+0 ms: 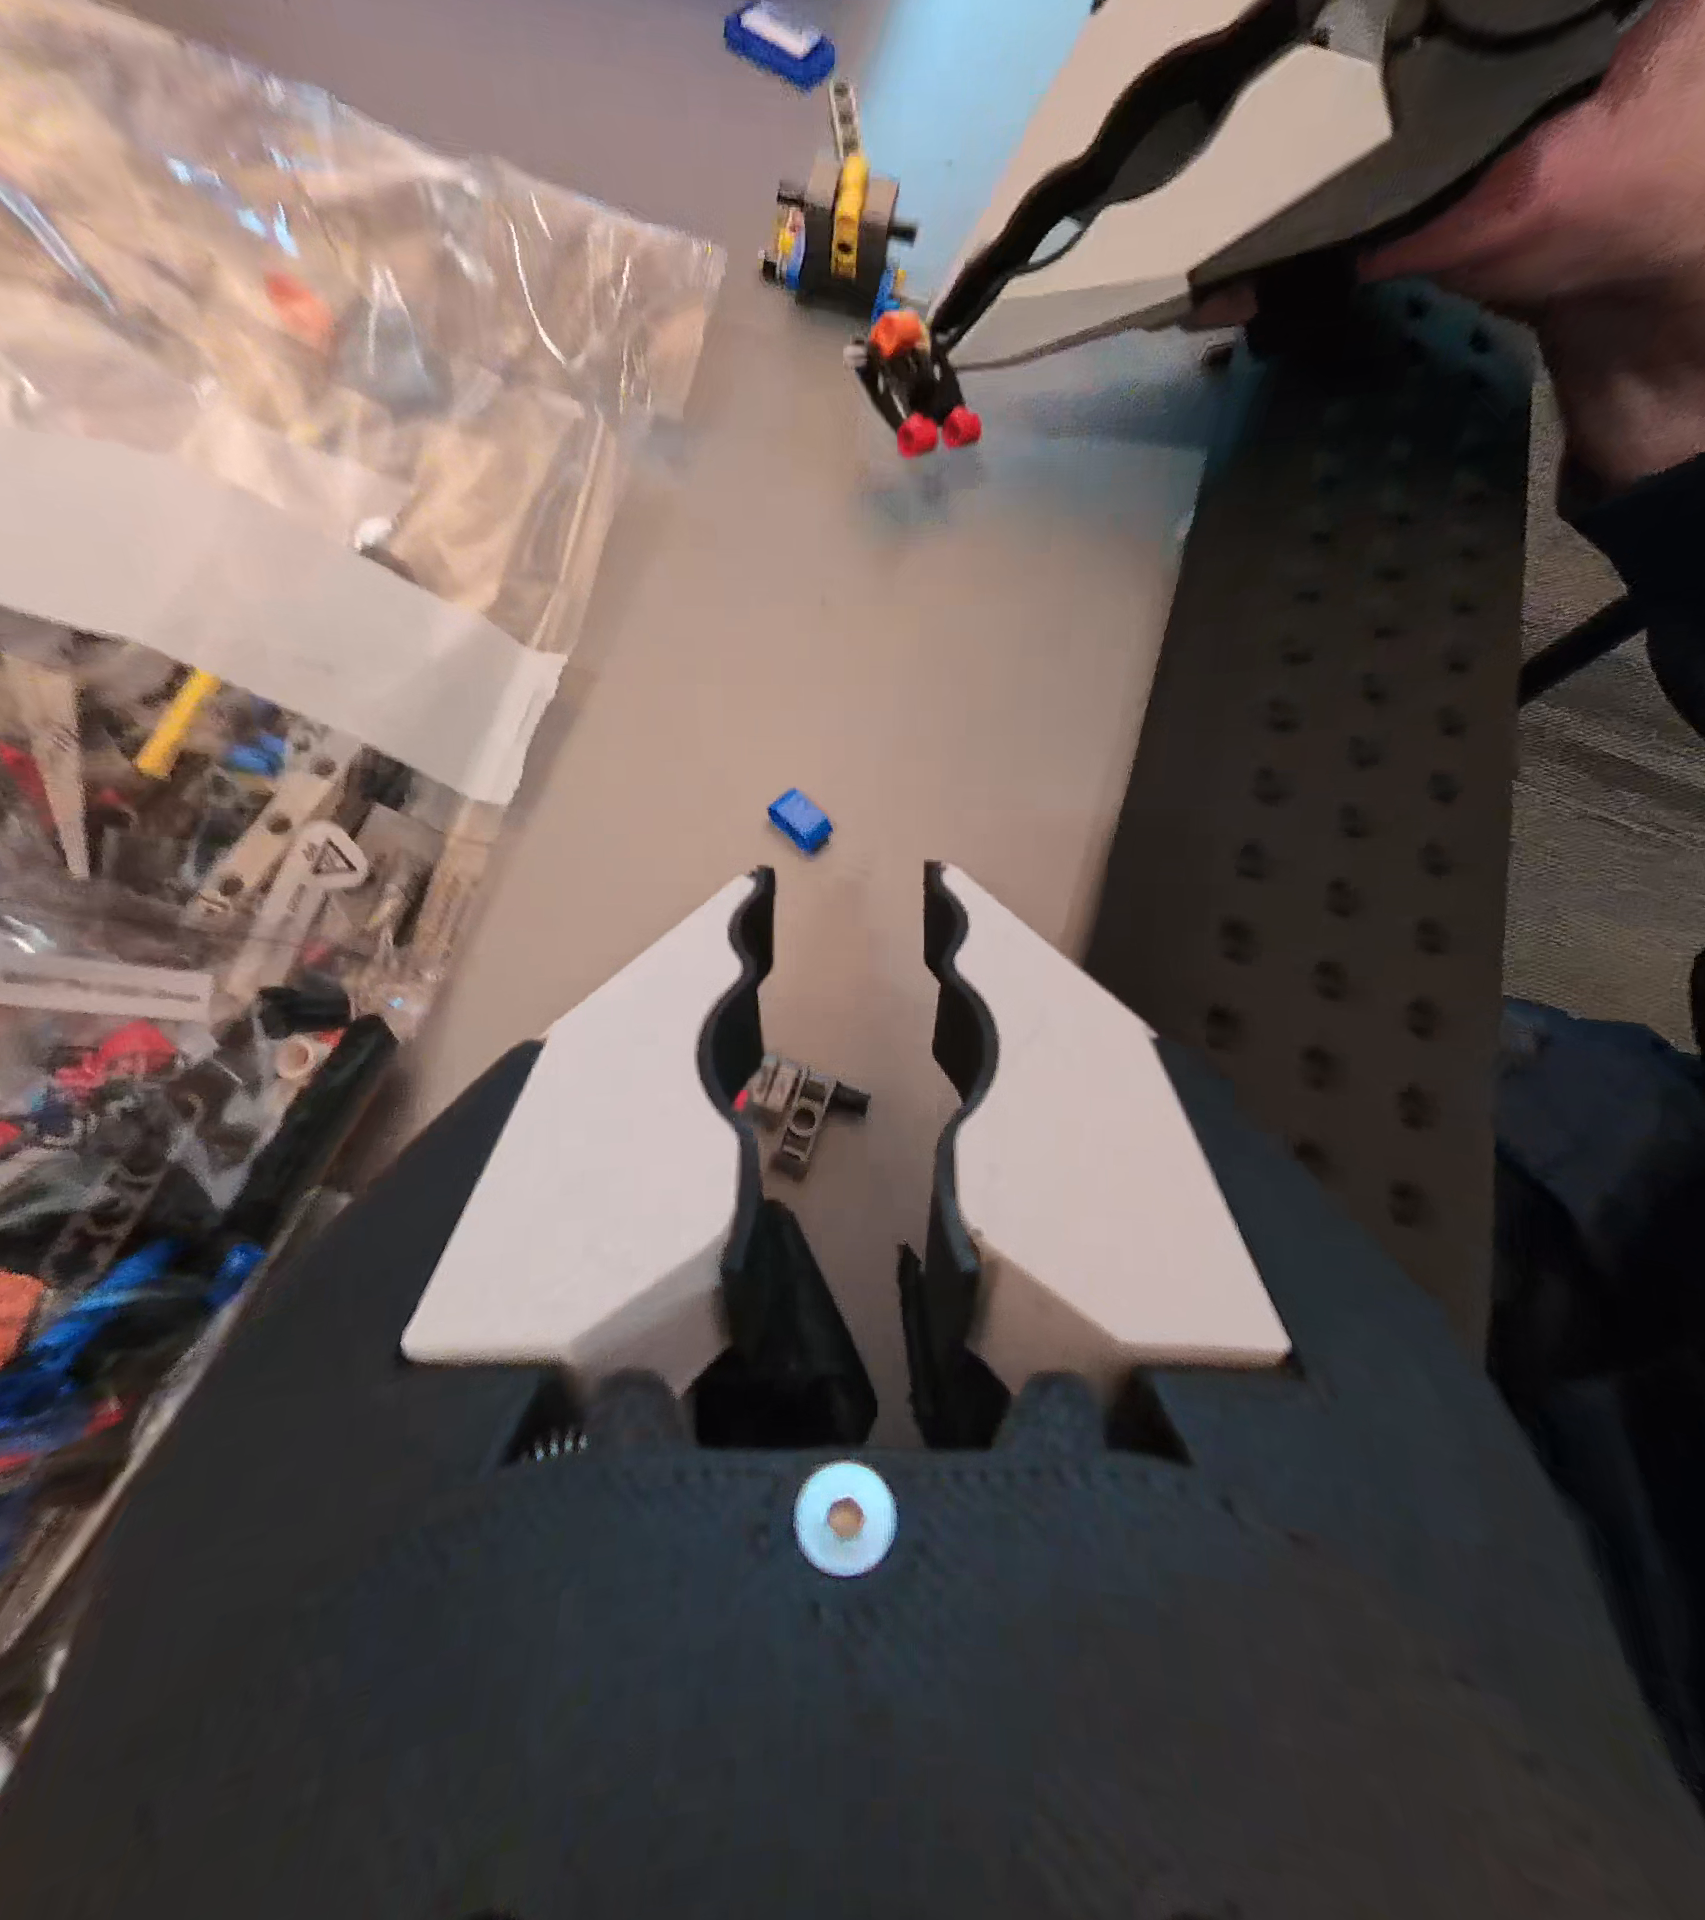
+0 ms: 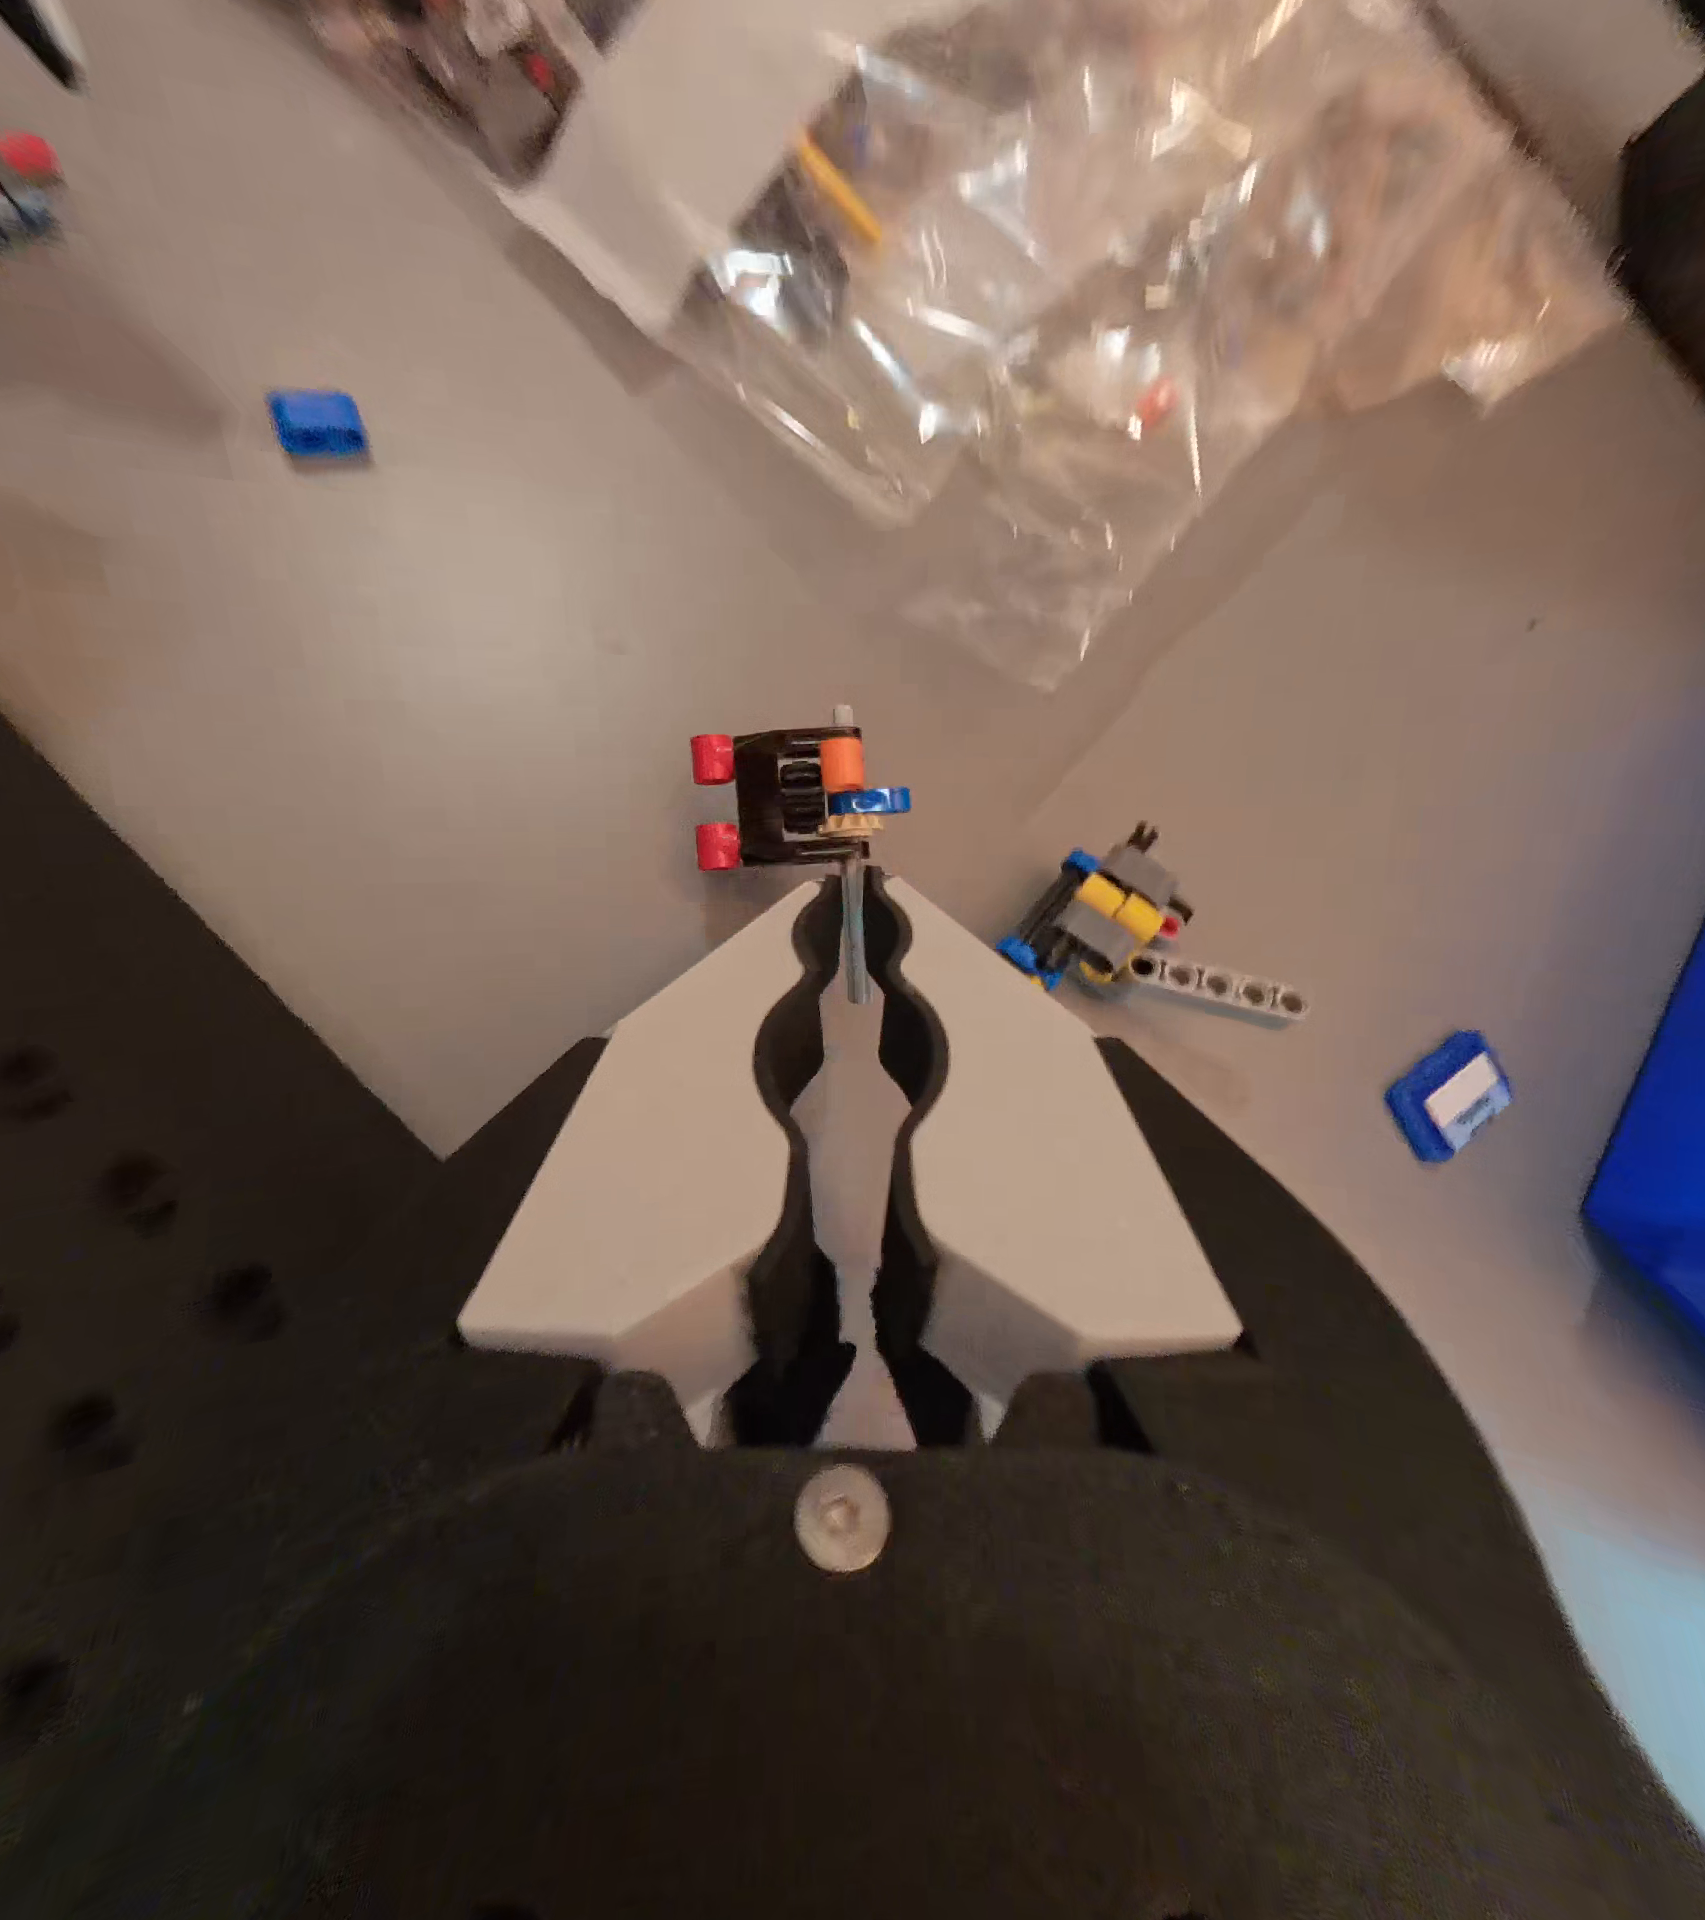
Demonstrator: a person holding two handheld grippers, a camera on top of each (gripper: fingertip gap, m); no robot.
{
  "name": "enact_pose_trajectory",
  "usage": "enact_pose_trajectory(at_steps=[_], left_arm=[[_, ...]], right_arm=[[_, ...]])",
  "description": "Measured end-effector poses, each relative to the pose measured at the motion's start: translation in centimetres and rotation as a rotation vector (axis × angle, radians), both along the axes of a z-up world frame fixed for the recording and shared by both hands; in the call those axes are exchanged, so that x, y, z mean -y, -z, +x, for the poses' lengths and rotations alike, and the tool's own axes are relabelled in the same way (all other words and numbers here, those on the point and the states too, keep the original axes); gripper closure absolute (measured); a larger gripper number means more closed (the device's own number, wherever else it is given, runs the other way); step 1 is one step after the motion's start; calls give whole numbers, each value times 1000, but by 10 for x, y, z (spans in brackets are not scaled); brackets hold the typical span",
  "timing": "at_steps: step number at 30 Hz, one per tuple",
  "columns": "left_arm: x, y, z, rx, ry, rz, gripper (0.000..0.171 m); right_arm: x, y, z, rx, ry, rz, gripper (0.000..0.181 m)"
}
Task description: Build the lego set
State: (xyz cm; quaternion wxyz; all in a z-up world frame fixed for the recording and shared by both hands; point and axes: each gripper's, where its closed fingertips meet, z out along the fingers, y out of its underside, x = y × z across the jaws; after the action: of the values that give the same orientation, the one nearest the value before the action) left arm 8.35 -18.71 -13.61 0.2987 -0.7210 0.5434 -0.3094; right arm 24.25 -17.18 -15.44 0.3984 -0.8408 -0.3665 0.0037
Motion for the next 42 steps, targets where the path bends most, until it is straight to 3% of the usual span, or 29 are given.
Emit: enact_pose_trajectory(at_steps=[7, 11, 16, 20, 25, 29, 31, 33, 38, 42], left_arm=[[14, -25, 27, 106, 102, 78, 131], [25, -26, 29, 134, 139, 17, 135], [34, -35, 25, 226, 175, -46, 163], [32, -41, 23, 260, 166, -36, 163], [40, -51, 24, 330, 197, -99, 141], [38, -53, 24, 354, 178, -92, 162], [36, -47, 21, 308, 170, -50, 164], [36, -44, 18, 254, 183, 18, 165], [41, -36, 14, 62, 275, 260, 165], [42, -35, 15, -74, 331, 431, 165]], right_arm=[[23, -49, -80, 17, -251, 281, 180], [33, -64, -114, 30, -310, 401, 180], [31, -72, -121, 22, -278, 490, 180], [30, -77, -121, 28, -268, 524, 180], [29, -81, -122, 81, -241, 574, 180], [33, -84, -127, 69, -238, 614, 180], [34, -80, -128, 42, -263, 583, 180], [34, -81, -125, -9, -271, 549, 165], [49, -85, -139, -155, -464, 420, 146], [53, -69, -153, -139, -589, 309, 156]])
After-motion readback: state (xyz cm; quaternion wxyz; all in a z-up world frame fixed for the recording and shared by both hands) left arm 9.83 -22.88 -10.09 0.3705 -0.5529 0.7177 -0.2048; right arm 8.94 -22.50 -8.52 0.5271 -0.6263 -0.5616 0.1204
